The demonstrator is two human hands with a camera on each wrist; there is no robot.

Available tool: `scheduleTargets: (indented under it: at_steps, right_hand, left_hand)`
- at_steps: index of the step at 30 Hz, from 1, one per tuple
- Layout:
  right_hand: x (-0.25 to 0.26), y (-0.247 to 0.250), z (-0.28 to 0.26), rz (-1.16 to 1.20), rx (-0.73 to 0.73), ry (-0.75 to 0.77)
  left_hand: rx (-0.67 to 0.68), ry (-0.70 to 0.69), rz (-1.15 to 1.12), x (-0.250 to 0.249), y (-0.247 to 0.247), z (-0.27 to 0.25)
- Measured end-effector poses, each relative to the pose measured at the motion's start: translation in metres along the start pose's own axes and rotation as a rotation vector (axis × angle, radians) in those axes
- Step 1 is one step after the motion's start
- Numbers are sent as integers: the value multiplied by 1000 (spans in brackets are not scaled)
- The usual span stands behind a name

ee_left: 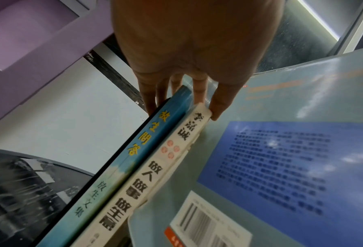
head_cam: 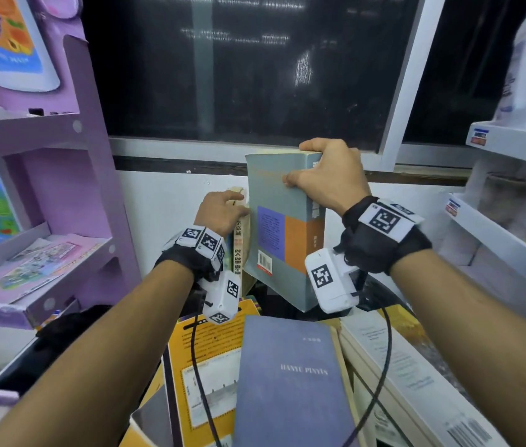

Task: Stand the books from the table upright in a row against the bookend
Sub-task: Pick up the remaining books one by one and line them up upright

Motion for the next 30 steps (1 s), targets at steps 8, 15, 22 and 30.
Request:
scheduleTargets:
  at_steps: [8,15,22,30]
  right_hand:
    - [-19,-35,6,26,12,-61]
    - [-27,-65,14,27,29,-104]
    - [-35,-92,19,46,63,-106]
    - [-46,-114,24,70,98,-120]
  left_hand:
    - [-24,-32,-22,15,9,5]
    - [23,-105,-3,19,9,5]
    - [51,-126,24,22,4,10]
    - [49,-158,33,26,4,15]
Point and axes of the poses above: each hand's wrist, its own z-axis towards the middle knuckle, its own y-axis out of the back of the hand, x = y × z, the point moved 6 cm from there along z, towards the middle knuckle, and after that the axes turned 11 degrees about y, right-handed, at the moved point
